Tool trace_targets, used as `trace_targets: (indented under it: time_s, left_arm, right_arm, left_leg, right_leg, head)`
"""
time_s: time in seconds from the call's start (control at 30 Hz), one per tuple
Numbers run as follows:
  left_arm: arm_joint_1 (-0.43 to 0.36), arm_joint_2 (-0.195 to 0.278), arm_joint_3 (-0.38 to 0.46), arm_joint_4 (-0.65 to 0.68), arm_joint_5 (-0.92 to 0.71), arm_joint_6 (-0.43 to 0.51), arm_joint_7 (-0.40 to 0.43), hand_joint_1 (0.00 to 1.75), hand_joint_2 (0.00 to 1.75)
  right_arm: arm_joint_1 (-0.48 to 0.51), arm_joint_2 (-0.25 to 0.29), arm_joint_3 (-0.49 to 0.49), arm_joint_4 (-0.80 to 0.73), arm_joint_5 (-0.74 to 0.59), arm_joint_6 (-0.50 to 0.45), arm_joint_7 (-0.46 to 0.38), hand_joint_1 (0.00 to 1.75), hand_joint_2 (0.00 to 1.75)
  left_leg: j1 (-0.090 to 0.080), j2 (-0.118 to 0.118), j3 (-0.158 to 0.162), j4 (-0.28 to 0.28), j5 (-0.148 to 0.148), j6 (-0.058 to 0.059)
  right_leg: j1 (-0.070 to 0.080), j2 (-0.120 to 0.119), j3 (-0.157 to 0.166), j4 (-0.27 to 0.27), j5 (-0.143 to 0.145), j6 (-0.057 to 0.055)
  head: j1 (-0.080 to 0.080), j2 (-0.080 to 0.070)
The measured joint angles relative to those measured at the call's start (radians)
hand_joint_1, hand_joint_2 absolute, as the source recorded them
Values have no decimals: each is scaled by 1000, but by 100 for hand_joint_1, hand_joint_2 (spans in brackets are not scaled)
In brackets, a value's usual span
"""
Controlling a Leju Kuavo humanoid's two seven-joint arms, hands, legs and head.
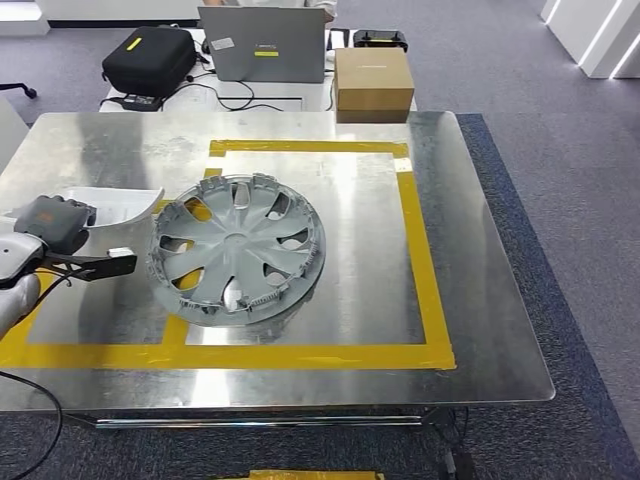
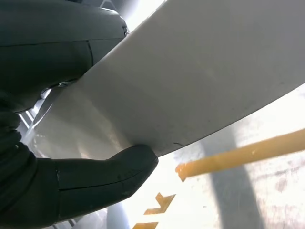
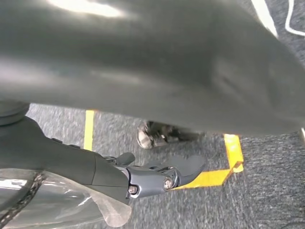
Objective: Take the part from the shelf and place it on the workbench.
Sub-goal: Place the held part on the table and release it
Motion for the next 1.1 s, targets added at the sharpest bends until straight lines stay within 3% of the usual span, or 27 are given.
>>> trace_targets:
  time_s: [0.07,0.17,0.23,0.3,0.37,0.4,0.43,0.47,0.5,0.57,0.6,0.7,0.77,0.87,0.9,0.93,1.03,1.1]
  left_arm:
    - [4,5,6,0,7,55,-7,175,175]
    - [17,17,19,0,19,111,-22,175,175]
    - [26,25,26,0,23,128,-32,175,175]
    - [33,37,35,0,24,142,-42,175,175]
    - [46,47,43,0,25,150,-53,175,175]
    - [56,51,47,0,27,153,-59,175,175]
    - [65,55,52,0,30,154,-64,175,175]
    - [72,58,58,-1,32,155,-68,175,175]
    - [76,60,63,-2,33,155,-71,175,175]
    - [78,66,72,-4,34,153,-73,175,175]
    - [79,68,74,-5,33,152,-73,175,175]
    - [86,69,80,-9,28,147,-74,175,175]
    - [87,67,83,-13,27,146,-74,175,175]
    - [88,65,85,-17,27,145,-74,175,175]
    - [89,65,85,-17,27,144,-74,175,175]
    - [89,64,85,-17,27,143,-73,175,175]
    - [91,64,86,-18,22,139,-71,175,175]
    - [91,64,87,-18,20,138,-70,175,175]
  right_arm:
    - [-3,0,2,0,11,0,2,0,0]
    - [-4,0,6,0,24,0,7,0,0]
    - [-5,1,9,0,27,0,8,0,0]
    - [-6,1,12,0,29,0,9,0,0]
    - [-5,1,15,0,30,1,10,0,0]
    - [-4,1,17,0,30,2,10,0,0]
    - [-3,2,19,0,29,3,10,0,0]
    - [-2,3,20,0,28,3,10,0,0]
    - [-1,4,20,0,27,3,10,0,0]
    - [-1,5,20,0,22,3,10,0,0]
    - [-1,5,20,0,19,3,9,0,0]
    - [5,5,20,0,9,4,8,0,0]
    - [7,5,20,1,7,5,7,0,0]
    - [7,5,20,1,6,5,7,0,0]
    - [7,5,20,1,6,5,7,0,0]
    - [8,5,20,1,6,6,7,0,0]
    - [7,5,20,1,5,6,6,0,0]
    - [7,5,20,1,5,6,6,0,0]
  left_leg:
    - [-3,0,-3,1,1,-9]
    - [-3,0,-1,-4,5,-24]
    - [-2,1,-6,12,-12,-32]
    - [0,1,-44,100,-66,-40]
    - [1,1,-103,234,-125,-45]
    - [2,1,-121,274,-135,-46]
    - [2,1,-121,276,-126,-46]
    - [2,1,-102,239,-99,-45]
    - [3,1,-69,171,-62,-44]
    - [0,1,-9,49,-15,-39]
    - [-2,0,5,19,-7,-36]
    - [-3,0,1,8,-2,-21]
    - [1,2,-6,3,9,-5]
    - [2,5,-27,1,26,8]
    - [1,6,-36,2,32,9]
    - [0,6,-45,2,39,8]
    - [0,5,-65,2,57,4]
    - [0,5,-68,2,60,3]
  right_leg:
    - [2,1,44,-82,19,-7]
    - [3,5,48,-90,19,-16]
    - [-1,5,52,-97,24,-26]
    - [-4,4,54,-101,26,-35]
    - [-3,4,54,-100,26,-38]
    - [-3,4,54,-99,26,-38]
    - [-3,4,54,-97,26,-38]
    - [-3,4,54,-94,26,-38]
    - [-3,4,53,-91,25,-37]
    - [1,5,49,-84,22,-31]
    - [3,6,46,-81,22,-27]
    - [3,6,39,-80,23,-13]
    - [3,5,20,-45,-14,-2]
    - [1,3,-50,139,-130,8]
    - [0,3,-64,190,-151,9]
    - [0,3,-60,206,-153,9]
    - [1,3,33,83,-90,2]
    - [2,3,63,36,-73,-1]
  head:
    - [-1,0]
    - [-1,0]
    - [-3,0]
    - [-6,0]
    - [-7,0]
    - [-7,0]
    - [-8,0]
    - [-8,0]
    - [-8,0]
    - [-7,0]
    - [-6,0]
    - [-6,0]
    - [-5,0]
    - [-4,0]
    - [-4,0]
    - [-4,0]
    - [-4,0]
    - [-4,0]
